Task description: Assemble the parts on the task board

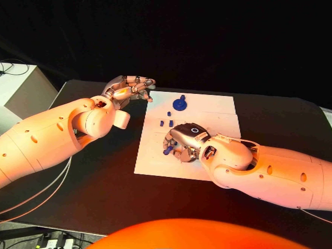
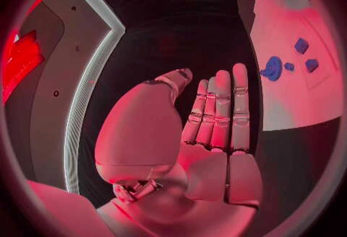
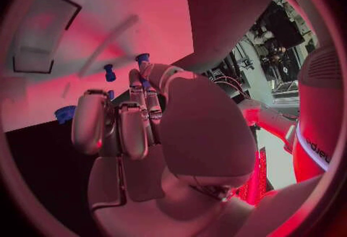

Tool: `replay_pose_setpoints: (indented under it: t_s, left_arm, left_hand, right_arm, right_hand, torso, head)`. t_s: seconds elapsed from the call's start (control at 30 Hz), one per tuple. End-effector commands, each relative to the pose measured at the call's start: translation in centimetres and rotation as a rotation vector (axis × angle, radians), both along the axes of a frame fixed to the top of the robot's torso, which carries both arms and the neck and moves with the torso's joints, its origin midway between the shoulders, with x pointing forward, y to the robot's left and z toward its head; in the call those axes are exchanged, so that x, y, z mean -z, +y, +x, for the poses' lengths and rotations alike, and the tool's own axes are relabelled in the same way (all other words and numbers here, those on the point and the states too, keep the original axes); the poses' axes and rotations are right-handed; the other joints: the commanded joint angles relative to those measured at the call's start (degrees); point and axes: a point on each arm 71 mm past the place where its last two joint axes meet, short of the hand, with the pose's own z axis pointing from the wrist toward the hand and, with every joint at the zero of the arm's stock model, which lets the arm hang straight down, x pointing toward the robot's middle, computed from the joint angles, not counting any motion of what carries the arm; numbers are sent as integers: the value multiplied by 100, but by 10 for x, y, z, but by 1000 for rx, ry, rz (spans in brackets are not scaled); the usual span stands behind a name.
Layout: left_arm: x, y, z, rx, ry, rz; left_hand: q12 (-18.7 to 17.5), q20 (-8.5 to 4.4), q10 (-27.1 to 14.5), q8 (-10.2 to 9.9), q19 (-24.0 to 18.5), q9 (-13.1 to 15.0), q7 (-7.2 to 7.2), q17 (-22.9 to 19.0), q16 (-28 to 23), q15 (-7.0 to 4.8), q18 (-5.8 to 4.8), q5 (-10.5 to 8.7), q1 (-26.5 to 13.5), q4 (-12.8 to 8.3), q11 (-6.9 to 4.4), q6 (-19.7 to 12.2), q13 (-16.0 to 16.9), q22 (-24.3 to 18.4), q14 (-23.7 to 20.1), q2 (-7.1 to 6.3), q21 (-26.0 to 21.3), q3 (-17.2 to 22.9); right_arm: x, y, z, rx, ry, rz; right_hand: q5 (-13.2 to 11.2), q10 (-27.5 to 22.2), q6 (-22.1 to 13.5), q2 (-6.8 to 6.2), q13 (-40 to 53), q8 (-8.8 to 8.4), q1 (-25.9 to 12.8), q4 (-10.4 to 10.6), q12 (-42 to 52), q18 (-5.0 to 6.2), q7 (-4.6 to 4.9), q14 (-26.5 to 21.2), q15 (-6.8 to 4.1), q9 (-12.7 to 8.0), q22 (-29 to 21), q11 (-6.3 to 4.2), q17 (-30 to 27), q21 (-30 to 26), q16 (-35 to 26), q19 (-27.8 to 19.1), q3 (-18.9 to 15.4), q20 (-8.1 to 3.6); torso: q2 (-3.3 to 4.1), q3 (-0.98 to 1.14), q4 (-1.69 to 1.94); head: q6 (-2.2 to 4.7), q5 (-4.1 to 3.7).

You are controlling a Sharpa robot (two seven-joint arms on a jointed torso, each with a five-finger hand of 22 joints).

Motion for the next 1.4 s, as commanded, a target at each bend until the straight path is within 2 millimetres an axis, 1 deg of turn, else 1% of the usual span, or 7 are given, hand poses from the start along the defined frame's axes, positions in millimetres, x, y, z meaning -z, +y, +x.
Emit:
replay_pose_setpoints:
  t_s: [0.03,0.43,0.57,0.67,0.87,1.33,1.4]
  left_arm:
    - [-1,-2,0,6,-6,-3]
    - [-1,-1,-1,7,-5,-3]
    - [-1,-1,-1,7,-4,-2]
    - [-1,-1,-1,7,-3,-2]
    - [-1,-1,-1,6,-3,-1]
    - [-1,0,-1,6,0,0]
    - [-1,0,-1,6,0,1]
  left_hand:
    - [27,-2,-37,33,44,9,-7,-6,-19,9,30,-35,71,9,-7,27,-7,-8,38,6,-23,-20]
    - [27,-2,-37,33,44,9,-7,-6,-19,9,30,-35,71,9,-7,27,-7,-8,38,6,-23,-20]
    - [27,-2,-37,33,44,9,-7,-6,-19,9,30,-35,71,9,-7,27,-7,-8,38,6,-23,-20]
    - [27,-2,-37,33,44,9,-7,-6,-19,9,30,-35,71,9,-7,27,-7,-8,38,6,-23,-20]
    - [27,-2,-37,33,44,9,-7,-6,-19,9,30,-35,71,9,-7,27,-7,-8,38,6,-23,-20]
    - [32,-3,-43,38,60,8,-8,-9,-24,9,29,-35,90,39,-7,27,-15,-23,40,10,-45,-43]
    - [32,-3,-43,38,60,8,-8,-9,-24,9,29,-35,90,39,-7,27,-15,-23,40,10,-45,-43]
  right_arm:
    - [4,0,-1,-7,0,-43]
    - [7,4,-3,-19,4,-34]
    - [6,6,-4,-30,9,-8]
    - [6,6,-4,-35,12,4]
    - [7,7,-4,-39,16,8]
    - [6,4,-3,-24,5,18]
    - [6,4,-3,-19,1,23]
  right_hand:
    - [32,364,16,62,7,31,-23,6,29,-100,21,227,-35,45,482,-324,-3,28,26,196,37,-43]
    - [11,305,-53,42,10,16,-100,-43,-27,-94,54,218,-15,62,467,-296,-38,-17,9,184,52,-32]
    - [44,-161,-569,-326,-77,-292,-589,84,-288,-75,178,202,133,-41,392,-129,-90,-203,-10,136,-216,70]
    - [15,-456,-804,-439,-155,-446,-711,105,-280,-29,180,183,162,-106,283,-99,-138,-437,-33,83,-464,116]
    - [36,-790,-1029,-366,-239,-617,-612,93,-253,38,176,162,178,-224,91,-69,-224,-832,-71,9,-960,157]
    - [93,-940,-1060,-289,-288,-662,-488,112,-222,55,171,148,197,-277,27,-45,-283,-959,-98,-6,-1155,170]
    - [115,-1081,-1099,-237,-310,-701,-405,141,-213,73,172,131,217,-319,-40,-19,-345,-1093,-130,-27,-1331,185]
  torso:
    - [-1,0,-5]
    - [-1,-3,-6]
    - [-5,-4,-6]
    - [-3,-4,-3]
    - [-3,0,-4]
    - [2,7,-6]
    - [4,10,-6]
  head:
    - [-12,8]
    - [-31,25]
    - [-27,31]
    - [-27,33]
    - [-24,34]
    - [-28,30]
    - [-24,24]
